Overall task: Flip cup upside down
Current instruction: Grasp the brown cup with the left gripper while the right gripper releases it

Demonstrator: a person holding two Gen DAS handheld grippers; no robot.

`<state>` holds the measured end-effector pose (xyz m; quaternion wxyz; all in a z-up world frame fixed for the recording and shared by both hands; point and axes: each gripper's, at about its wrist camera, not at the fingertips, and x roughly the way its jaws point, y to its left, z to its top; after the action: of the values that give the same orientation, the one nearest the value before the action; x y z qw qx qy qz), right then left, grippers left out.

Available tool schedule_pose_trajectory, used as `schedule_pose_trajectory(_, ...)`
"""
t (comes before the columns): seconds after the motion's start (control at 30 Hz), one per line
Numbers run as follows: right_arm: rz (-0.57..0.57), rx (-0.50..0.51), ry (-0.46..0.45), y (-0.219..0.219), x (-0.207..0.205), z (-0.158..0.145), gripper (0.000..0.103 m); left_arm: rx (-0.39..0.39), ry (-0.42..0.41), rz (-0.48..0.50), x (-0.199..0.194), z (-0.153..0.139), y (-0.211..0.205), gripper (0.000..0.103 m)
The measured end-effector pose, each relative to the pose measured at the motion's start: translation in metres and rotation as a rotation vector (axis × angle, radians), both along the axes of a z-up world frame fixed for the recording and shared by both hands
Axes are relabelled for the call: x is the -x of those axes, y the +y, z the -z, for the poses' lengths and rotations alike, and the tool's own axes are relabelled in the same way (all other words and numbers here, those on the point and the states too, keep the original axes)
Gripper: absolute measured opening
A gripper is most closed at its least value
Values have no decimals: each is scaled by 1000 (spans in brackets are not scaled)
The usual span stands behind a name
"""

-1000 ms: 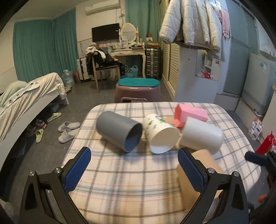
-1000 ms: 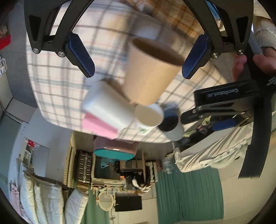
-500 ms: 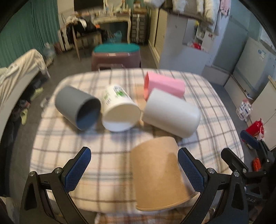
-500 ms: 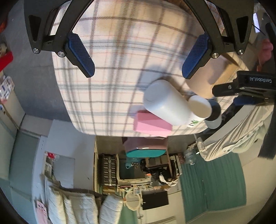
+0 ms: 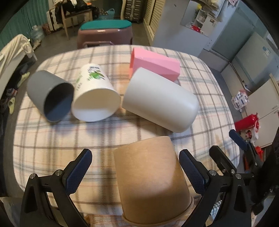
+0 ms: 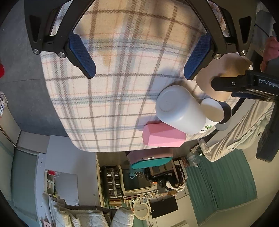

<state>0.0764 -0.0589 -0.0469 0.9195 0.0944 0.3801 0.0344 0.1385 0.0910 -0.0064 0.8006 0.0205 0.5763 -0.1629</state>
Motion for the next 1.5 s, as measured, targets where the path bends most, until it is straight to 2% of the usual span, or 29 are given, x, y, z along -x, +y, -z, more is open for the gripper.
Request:
schedule_pose_trajectory(0.1,10,-10,5,-3,-1,3,102,16,36,12,-1,5,-2,100)
schedule_pose_trajectory(0.23,21,-16,3,-5,1,3,102,97,122,29,-2,12,-2,82)
schedule_pose_trajectory(0.3,21,-16,4,-4,2,3,102,91,112,29,0,9,-2,82)
schedule_pose_trajectory(0.47,16,-10,0,1,7,1,102,67,33,30,6,-8,5,82)
schedule_pose_trajectory(0.67,13,1,-5,9,15,-2,102,-9,-156,11,12,-33,18,82)
schedule_pose_trajectory(0.9,11,18,-1,16,22,-3,102,-50,-367,-7,22,-38,22,81)
schedule_pose_trajectory(0.97,9,25,-1,18,24,-4,102,-75,-379,8,23,-33,17,81)
schedule_pose_trajectory(1.2,17,43,7,19,26,-3,102,-87,-382,43,27,-27,8,81)
schedule_pose_trajectory(1.5,24,60,5,22,25,-6,102,-92,-346,78,28,-17,-2,80)
